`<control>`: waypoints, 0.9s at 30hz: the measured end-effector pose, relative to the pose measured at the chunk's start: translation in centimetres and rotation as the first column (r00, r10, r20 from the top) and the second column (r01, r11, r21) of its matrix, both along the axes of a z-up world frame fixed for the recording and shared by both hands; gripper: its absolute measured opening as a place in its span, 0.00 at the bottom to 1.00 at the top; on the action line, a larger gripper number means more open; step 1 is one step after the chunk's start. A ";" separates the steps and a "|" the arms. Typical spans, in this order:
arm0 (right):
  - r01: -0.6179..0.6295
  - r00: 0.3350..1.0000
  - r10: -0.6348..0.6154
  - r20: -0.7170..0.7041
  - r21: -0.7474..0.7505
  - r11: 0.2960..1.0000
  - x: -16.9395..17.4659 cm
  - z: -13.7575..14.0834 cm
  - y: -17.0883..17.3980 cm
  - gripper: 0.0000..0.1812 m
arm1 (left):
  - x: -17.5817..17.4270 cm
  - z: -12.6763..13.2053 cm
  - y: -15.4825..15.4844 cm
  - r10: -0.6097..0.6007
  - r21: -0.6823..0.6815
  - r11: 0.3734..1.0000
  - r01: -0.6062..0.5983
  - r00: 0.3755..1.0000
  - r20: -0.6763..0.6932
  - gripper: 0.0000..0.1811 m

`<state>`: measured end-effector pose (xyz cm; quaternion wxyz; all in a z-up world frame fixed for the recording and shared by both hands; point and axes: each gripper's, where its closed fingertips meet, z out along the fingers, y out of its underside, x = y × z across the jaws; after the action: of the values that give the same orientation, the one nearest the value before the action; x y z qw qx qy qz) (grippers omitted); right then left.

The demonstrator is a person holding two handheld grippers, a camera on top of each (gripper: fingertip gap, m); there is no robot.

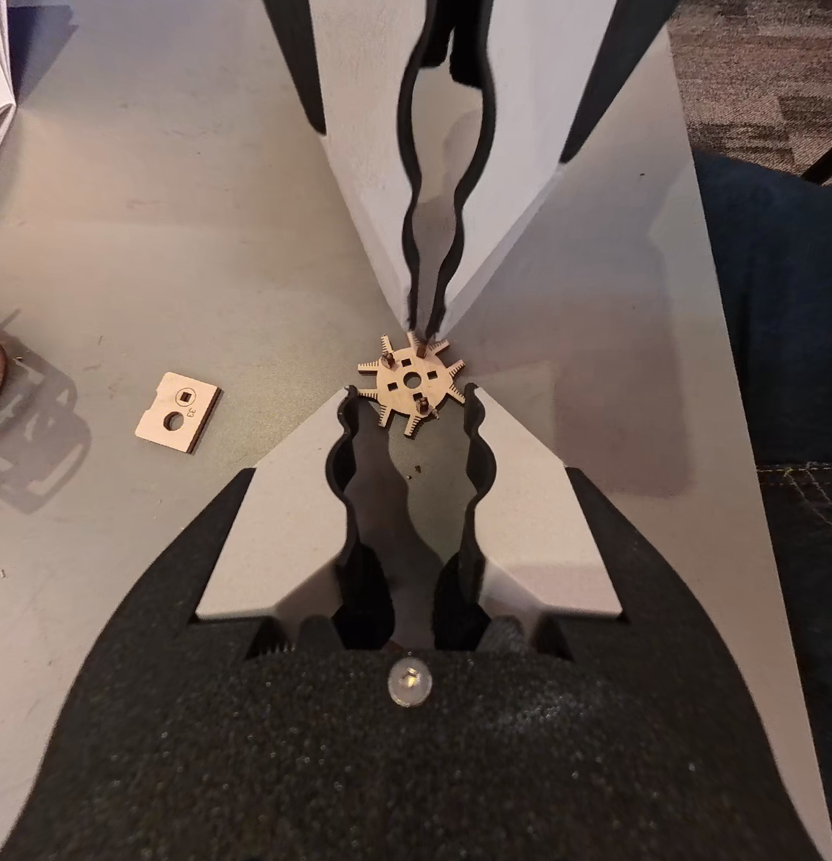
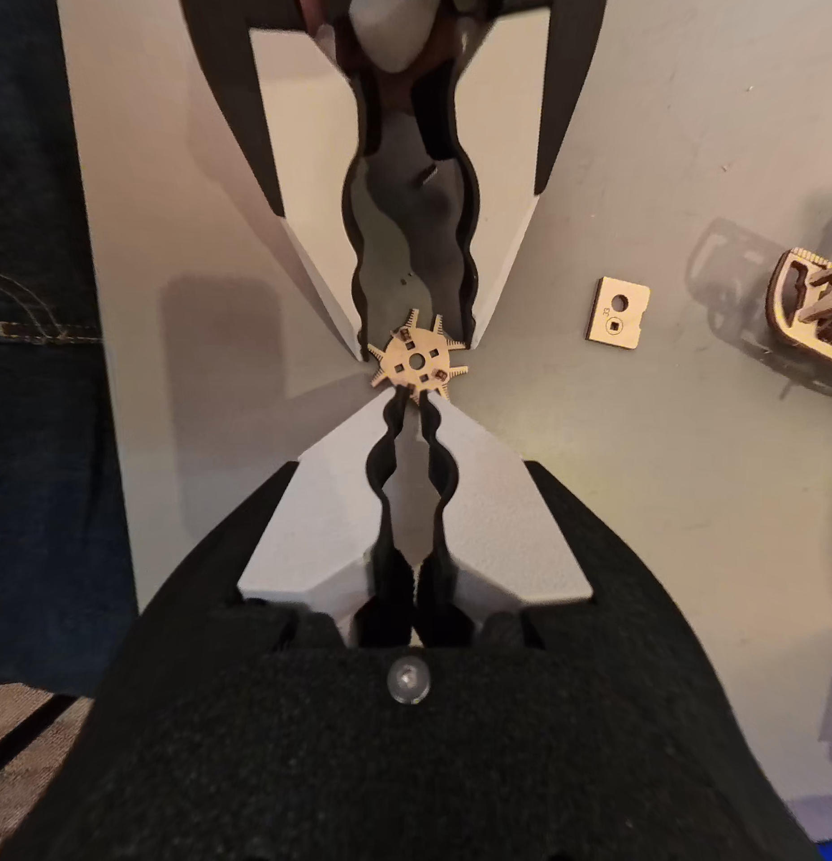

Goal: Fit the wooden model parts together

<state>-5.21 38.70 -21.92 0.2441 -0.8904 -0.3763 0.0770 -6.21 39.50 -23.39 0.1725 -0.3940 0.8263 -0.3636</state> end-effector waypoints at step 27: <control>-0.045 0.999 0.045 0.000 -0.044 0.998 -0.4 -0.3 0.2 0.04 | 0.0 0.0 0.0 0.000 0.000 1.000 0.000 1.000 0.000 0.24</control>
<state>-5.64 38.87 -22.26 0.2226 -0.8868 -0.3948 0.0904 -6.20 39.50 -23.36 0.1725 -0.3940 0.8263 -0.3636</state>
